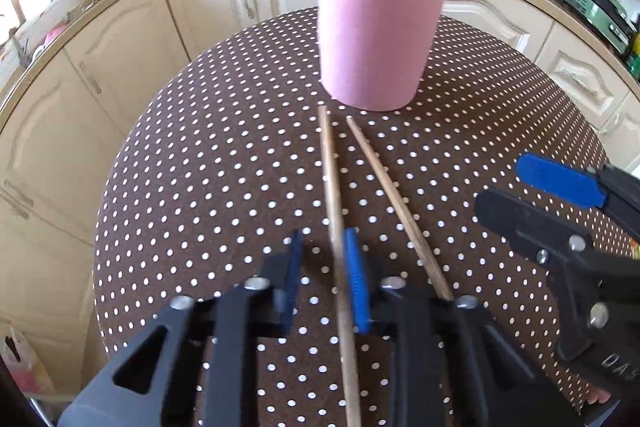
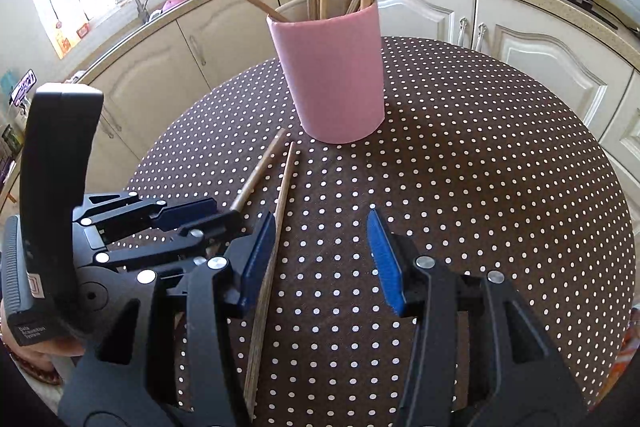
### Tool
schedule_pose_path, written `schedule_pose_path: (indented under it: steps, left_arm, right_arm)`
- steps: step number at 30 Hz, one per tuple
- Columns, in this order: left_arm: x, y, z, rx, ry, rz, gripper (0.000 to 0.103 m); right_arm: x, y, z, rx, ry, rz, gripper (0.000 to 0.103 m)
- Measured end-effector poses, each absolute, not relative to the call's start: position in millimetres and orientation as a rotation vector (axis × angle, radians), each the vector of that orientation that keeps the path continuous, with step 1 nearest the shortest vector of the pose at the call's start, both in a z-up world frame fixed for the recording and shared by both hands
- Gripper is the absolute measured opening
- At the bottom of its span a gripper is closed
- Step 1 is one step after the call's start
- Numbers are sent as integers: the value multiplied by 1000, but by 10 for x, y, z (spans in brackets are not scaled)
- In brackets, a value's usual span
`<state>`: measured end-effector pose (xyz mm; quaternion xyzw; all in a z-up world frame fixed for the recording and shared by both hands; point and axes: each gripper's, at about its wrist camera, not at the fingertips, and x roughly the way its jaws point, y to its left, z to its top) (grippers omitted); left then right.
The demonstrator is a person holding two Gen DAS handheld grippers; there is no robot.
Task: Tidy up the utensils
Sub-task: 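Lower both open tools down to the last loose chopsticks, then grasp a chopstick with the left tool while the right tool grasps another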
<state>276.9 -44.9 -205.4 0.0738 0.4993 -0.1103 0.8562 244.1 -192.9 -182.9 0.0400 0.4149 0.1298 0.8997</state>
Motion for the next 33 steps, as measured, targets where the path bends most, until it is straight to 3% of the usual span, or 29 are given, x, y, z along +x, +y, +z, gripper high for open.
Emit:
schedule_pose_path:
  steps: [12,14,19,26,33]
  left_arm:
    - [2682,-107,-2017,28,1037,-211,6]
    - [2635,-82,-2013,27,1038,-200,6]
    - [2565,-100,-2018,23,1038,-199,6]
    - [2505,-162,-2060,9,1055,-204,6]
    - [2463,-201,-2024,-16,1040,-224,6]
  right_arm:
    - [2541,-1598,-2034,-9,1011,344,47]
    - [2560,-1541,-2051,-32,1036,353,36]
    - [2599,-1349,-2046,-121,1077,363,32]
    - [2719,-1207,-2045,-228,1117,338,13]
    - [2762,-1409,-2006,-174,1125,376,7]
